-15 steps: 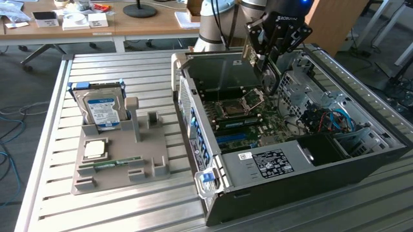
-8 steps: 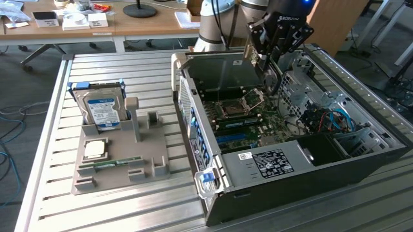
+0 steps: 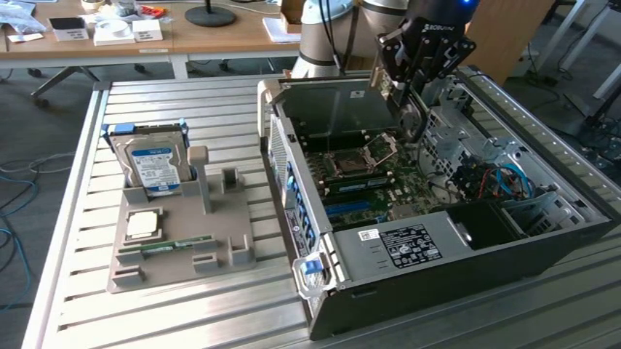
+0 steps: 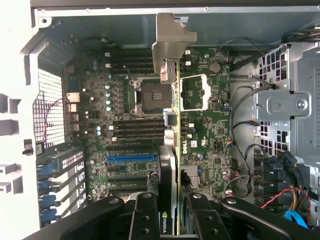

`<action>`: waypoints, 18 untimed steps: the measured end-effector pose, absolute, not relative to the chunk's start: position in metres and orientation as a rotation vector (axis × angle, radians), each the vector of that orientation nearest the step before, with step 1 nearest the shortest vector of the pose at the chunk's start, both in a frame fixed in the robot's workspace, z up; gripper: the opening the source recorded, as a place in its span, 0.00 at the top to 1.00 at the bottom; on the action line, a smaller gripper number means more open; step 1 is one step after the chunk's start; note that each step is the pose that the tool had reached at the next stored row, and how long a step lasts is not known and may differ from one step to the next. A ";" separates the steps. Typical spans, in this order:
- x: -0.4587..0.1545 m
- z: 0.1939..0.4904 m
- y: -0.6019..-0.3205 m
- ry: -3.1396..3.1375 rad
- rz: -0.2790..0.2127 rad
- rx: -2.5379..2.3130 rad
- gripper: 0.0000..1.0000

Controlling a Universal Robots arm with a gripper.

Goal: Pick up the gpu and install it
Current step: 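Pick up the gpu and move the gpu toward the slot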

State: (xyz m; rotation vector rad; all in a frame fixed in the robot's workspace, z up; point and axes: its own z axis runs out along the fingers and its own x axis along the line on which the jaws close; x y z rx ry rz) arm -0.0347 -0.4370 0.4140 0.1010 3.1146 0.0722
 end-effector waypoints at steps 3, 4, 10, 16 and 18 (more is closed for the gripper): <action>-0.033 0.414 -0.437 3.115 0.072 0.101 0.73; -0.032 0.414 -0.437 3.115 0.072 0.101 0.73; -0.032 0.414 -0.437 3.115 0.072 0.101 0.73; -0.030 0.414 -0.437 3.115 0.072 0.101 0.73; -0.026 0.414 -0.437 3.115 0.072 0.101 0.73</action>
